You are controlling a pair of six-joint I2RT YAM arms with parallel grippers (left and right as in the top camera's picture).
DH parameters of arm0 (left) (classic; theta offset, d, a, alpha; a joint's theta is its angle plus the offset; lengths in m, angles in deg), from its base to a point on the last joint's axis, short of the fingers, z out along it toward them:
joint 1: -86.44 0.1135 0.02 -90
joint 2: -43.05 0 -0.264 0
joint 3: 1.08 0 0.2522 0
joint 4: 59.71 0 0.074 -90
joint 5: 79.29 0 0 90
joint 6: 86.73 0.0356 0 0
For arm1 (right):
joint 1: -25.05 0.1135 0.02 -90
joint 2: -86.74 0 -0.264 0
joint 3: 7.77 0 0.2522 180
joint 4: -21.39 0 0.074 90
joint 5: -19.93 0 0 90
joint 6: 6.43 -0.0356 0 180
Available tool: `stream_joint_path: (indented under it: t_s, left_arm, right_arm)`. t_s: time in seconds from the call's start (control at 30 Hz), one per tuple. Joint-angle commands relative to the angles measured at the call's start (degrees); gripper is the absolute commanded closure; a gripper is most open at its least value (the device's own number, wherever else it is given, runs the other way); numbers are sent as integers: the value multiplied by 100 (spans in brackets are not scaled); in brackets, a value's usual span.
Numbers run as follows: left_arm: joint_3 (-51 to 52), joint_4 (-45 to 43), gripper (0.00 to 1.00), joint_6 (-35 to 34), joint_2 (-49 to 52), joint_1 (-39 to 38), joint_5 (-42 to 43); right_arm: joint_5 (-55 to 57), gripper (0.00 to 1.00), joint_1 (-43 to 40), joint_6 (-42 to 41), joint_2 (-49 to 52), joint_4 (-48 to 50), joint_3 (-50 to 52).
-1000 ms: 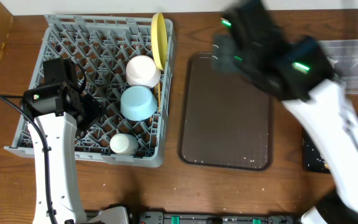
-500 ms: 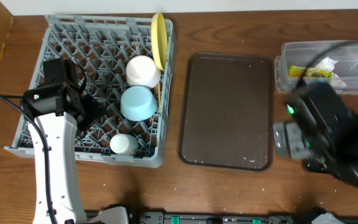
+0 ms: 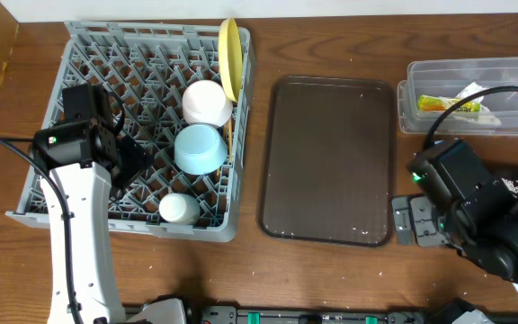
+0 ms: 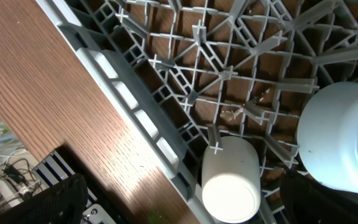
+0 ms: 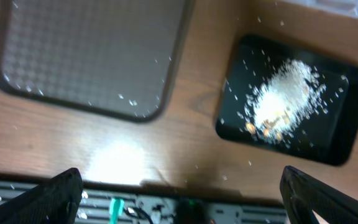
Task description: Sort waste into correct bins and load items into the dishwasher
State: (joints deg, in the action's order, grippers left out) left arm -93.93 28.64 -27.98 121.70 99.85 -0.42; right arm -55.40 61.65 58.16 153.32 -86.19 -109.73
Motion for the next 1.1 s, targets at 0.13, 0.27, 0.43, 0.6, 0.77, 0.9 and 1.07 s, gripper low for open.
stream_joint_path:
  t_s: [0.13, 0.27, 0.43, 0.6, 0.77, 0.9, 1.07]
  left_arm:
    - [-15, 17, 0, 52, -4, 20, -94]
    - [-15, 17, 0, 52, -4, 20, -94]
    - [-15, 17, 0, 52, -4, 20, -94]
    - [-15, 17, 1, 52, -4, 20, -94]
    - [-15, 17, 0, 52, -4, 20, -94]
    - [-15, 17, 0, 52, -4, 20, -94]
    - [-15, 17, 0, 52, -4, 17, -94]
  right_arm:
    - [-330, 1, -96, 175, -894, 2009, 2046]
    - [-977, 1, -551, 905, -2004, 4347, 3912]
    - [-1860, 1, -1419, 1220, -3390, 6258, 5941]
    - [-2140, 1, -2079, 1220, -4723, 7554, 7521]
    - [-2135, 1, -2275, 1220, -5517, 8406, 8415]
    - [-2146, 1, -2675, 1222, -5998, 8905, 8721]
    - [-2107, 1, -3130, 1320, -6441, 9025, 8789]
